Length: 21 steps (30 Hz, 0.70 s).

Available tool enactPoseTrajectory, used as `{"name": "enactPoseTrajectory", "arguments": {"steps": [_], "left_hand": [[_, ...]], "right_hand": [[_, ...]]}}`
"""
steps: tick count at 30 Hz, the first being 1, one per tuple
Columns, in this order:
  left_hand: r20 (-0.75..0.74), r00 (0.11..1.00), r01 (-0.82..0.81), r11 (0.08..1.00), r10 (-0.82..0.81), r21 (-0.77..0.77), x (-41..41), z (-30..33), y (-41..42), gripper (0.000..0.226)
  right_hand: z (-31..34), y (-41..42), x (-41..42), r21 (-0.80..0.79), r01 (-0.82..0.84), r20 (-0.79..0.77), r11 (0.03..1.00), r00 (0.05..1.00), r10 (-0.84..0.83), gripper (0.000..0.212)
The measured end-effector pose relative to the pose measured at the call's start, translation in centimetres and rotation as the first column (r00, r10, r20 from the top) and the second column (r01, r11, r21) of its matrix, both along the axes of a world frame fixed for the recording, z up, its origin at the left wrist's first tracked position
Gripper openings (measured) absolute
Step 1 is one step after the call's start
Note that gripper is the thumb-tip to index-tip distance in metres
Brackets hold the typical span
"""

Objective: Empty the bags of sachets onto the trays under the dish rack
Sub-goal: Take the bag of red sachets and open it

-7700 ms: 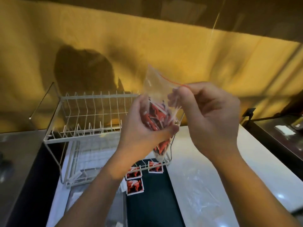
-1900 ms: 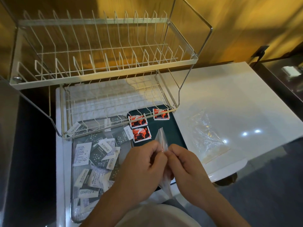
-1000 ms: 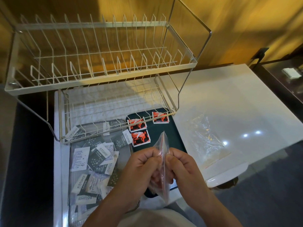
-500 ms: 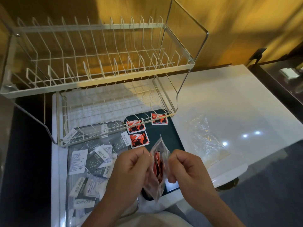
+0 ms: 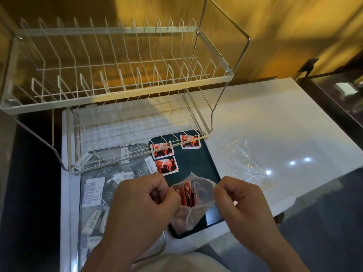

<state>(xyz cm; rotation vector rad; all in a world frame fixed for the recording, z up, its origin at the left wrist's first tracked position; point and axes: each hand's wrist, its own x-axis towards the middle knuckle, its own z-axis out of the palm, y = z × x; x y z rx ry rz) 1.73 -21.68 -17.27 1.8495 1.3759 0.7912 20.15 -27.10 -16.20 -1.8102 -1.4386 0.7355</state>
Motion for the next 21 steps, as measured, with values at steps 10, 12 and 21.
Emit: {"name": "enactPoseTrajectory", "arguments": {"steps": [10, 12, 21], "left_hand": [[0.003, 0.999, 0.042, 0.998, -0.042, 0.044, -1.2, 0.1, 0.5, 0.036], [0.038, 0.995, 0.094, 0.994, -0.096, 0.053, -1.1, -0.6, 0.9, 0.030], [0.313, 0.892, 0.427, 0.834, -0.325, -0.351, -1.8, -4.9, 2.1, 0.082]], "right_hand": [[1.6, -0.1, 2.4, -0.055, -0.031, 0.286, 0.998, 0.957, 0.046, 0.032], [1.3, 0.1, 2.7, -0.068, -0.051, 0.346, 0.996, 0.935, 0.071, 0.038], [1.1, -0.1, 2.7, -0.063, -0.047, 0.173, 0.997, 0.983, 0.057, 0.031]]}}
